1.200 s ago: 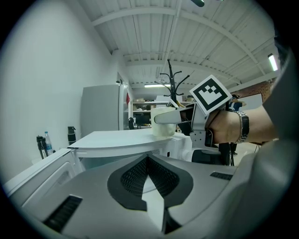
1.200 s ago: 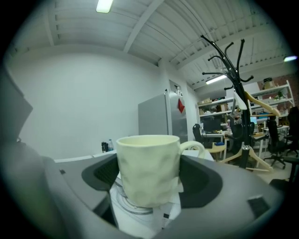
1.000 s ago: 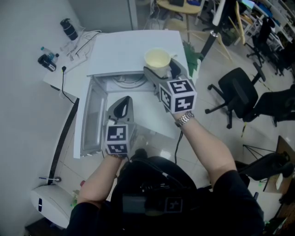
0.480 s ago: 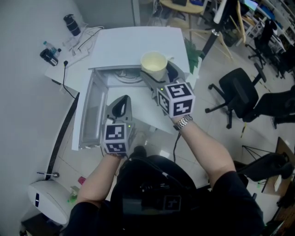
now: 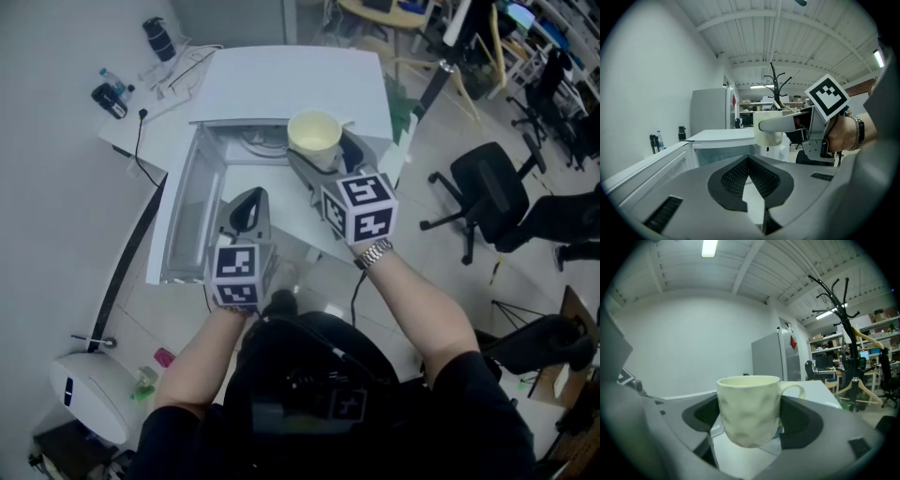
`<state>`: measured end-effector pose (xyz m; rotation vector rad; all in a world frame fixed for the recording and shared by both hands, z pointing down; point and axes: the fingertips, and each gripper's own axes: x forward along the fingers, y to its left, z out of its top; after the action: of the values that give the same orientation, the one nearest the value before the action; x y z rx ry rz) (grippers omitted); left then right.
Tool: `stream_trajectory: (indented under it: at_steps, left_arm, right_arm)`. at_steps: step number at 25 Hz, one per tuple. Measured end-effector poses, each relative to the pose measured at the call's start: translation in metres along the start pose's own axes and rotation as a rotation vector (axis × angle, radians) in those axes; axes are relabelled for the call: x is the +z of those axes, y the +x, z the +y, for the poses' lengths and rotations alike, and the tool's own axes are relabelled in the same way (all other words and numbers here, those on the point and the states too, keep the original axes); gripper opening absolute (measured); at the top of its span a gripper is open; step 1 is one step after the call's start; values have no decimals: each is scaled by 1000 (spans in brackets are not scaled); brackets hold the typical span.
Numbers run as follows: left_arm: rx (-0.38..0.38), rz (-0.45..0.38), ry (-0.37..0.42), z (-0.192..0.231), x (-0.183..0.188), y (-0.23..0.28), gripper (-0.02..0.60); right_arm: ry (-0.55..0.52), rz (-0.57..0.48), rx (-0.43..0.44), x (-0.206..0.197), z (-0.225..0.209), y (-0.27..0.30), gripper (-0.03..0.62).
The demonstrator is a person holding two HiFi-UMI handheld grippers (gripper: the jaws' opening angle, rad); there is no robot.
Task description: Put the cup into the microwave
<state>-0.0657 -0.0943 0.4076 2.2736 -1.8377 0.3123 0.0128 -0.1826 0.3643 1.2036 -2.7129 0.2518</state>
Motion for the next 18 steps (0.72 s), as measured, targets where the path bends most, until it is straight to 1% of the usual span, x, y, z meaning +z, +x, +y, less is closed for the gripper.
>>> stream_trajectory:
  at_steps: [18]
  left_arm:
    - [48,8,1,5,-13,-29,2]
  right_arm:
    - [4,29,72,-33,37,-11,425]
